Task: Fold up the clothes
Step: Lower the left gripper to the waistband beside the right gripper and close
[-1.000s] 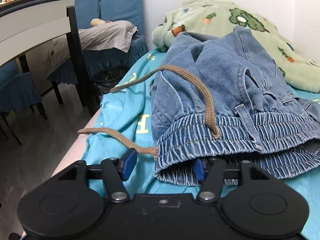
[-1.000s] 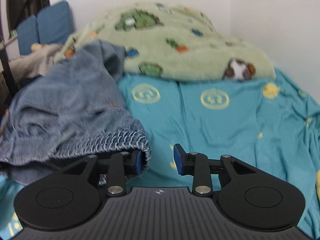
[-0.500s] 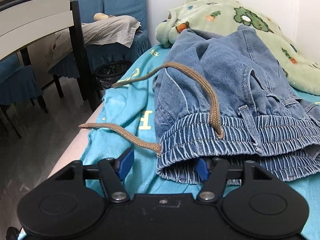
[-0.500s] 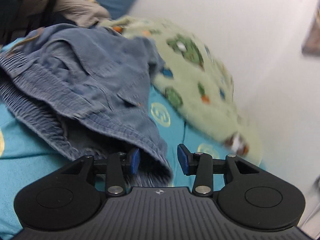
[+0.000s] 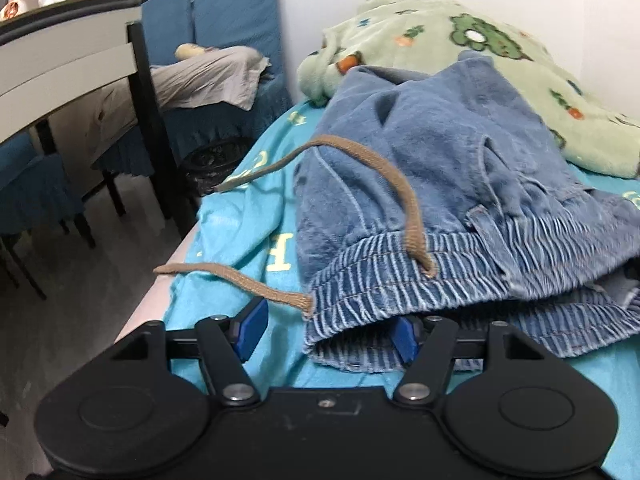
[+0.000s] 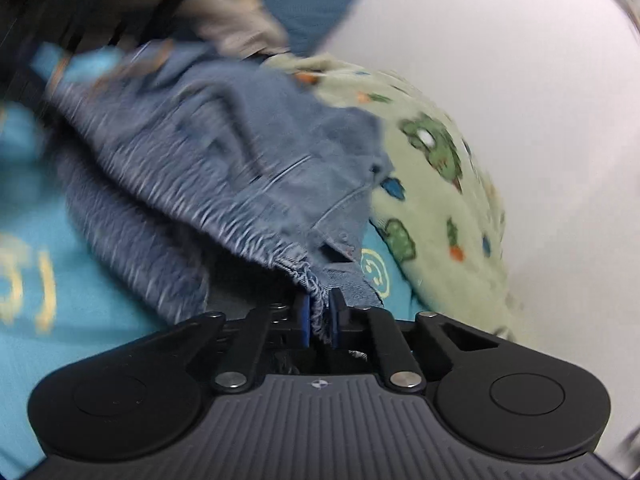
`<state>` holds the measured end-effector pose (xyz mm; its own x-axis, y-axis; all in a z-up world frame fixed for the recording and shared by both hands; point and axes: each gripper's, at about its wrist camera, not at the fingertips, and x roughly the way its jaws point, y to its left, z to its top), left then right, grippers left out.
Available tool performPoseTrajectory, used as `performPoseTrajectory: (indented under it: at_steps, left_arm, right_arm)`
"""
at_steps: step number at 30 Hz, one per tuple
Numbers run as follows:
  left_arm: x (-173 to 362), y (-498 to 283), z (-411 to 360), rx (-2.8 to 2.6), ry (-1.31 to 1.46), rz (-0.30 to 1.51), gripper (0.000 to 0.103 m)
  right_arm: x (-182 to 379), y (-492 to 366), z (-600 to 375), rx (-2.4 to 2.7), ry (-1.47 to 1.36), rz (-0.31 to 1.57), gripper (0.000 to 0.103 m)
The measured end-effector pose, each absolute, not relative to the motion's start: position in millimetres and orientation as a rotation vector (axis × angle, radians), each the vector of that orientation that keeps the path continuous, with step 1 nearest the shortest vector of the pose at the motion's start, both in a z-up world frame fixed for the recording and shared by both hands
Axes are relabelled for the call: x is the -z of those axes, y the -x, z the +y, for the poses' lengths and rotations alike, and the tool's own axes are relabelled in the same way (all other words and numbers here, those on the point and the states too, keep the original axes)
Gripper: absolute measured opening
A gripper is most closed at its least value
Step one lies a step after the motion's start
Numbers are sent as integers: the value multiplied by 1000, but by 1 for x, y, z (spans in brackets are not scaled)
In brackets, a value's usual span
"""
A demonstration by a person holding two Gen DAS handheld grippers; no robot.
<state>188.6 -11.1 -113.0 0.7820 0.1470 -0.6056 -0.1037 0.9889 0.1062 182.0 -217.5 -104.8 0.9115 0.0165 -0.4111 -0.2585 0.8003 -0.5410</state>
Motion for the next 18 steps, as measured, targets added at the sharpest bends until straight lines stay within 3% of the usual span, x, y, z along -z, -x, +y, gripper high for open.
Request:
performPoseTrajectory:
  at_steps: [7,11,18]
  left_arm:
    - [112,-175,-36,-85,-207,566,67]
    - [116,-165,-55,-20,-307,498,75]
    - [130,-165,-68,54,-345,491,77]
  right_arm:
    - [57,-194,-269,-24,214,374,5]
    - [64,-206,-313,73,33,426,5]
    - [99,-215,-376,209,-181,542,5]
